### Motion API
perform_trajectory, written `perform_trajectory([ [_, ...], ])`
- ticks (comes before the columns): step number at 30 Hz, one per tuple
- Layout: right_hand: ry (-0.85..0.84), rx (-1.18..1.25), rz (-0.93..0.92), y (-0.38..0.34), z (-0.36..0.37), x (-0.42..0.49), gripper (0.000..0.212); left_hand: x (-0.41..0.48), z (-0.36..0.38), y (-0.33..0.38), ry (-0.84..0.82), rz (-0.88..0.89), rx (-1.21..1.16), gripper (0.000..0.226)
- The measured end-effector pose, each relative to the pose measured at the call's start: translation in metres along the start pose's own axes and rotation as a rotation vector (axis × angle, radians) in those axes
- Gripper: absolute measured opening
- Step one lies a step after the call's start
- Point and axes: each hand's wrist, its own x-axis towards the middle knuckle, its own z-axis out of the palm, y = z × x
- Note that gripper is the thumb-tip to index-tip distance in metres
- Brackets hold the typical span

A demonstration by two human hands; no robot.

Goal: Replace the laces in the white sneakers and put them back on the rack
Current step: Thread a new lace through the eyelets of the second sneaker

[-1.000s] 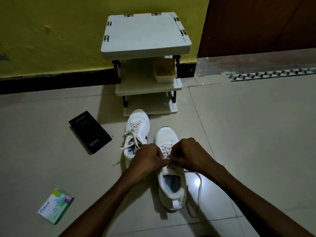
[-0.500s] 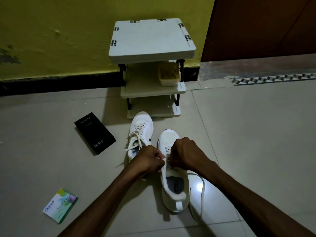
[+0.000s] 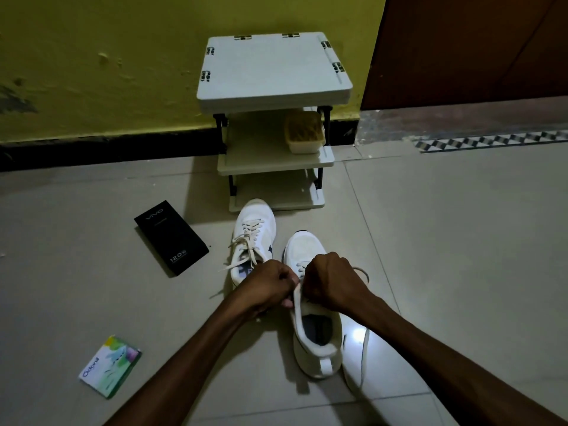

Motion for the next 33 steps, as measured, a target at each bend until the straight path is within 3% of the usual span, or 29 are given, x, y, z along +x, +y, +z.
perform_trajectory([
  [3, 0.069, 0.111, 0.028, 0.005, 0.010, -0.003, 0.020, -0.001, 0.001, 0.002, 0.017, 0.018, -0.022, 0.014],
  [10, 0.172, 0.187, 0.145, 0.005, 0.010, -0.017, 0.012, -0.001, 0.007, 0.003, 0.183, 0.174, 0.315, 0.010],
  [19, 0.097, 0.039, 0.142, 0.004, 0.015, -0.016, 0.018, -0.002, 0.011, -0.005, 0.137, 0.167, 0.182, 0.011],
  [26, 0.053, 0.233, 0.217, 0.005, 0.018, -0.017, 0.018, -0.006, 0.014, -0.005, 0.220, 0.322, 0.283, 0.009],
  [33, 0.137, 0.402, 0.258, 0.010, 0.012, -0.029, 0.017, -0.006, 0.013, -0.008, 0.204, 0.267, 0.203, 0.014],
])
